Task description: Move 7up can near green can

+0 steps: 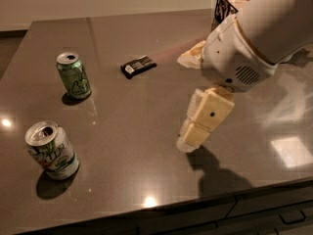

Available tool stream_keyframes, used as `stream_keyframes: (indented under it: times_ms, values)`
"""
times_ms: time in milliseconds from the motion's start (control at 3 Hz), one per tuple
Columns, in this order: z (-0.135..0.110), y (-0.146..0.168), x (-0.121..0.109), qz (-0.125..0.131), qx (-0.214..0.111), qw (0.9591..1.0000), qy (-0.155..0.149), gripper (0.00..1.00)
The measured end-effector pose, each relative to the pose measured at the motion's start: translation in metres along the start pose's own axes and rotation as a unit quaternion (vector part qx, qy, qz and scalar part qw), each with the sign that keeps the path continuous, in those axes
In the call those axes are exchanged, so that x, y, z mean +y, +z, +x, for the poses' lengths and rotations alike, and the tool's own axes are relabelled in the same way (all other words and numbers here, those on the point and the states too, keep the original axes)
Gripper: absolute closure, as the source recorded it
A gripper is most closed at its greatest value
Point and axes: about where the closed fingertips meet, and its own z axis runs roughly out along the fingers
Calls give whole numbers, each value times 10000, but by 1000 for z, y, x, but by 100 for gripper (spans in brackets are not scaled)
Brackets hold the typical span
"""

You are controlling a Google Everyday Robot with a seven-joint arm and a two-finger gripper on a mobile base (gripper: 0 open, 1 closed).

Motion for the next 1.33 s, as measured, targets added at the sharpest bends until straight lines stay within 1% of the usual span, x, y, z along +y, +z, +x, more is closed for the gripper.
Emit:
stream_keyframes:
  times_ms: [333, 667, 1000, 1333]
  values:
    - [-41, 29, 20, -279, -468, 9984, -131, 0]
    - [-76, 53, 33, -461, -919, 9946, -106, 0]
    - [-100, 82, 43, -469, -1172, 9920, -85, 0]
    - [-118, 114, 50, -399, -1327, 9903, -107, 0]
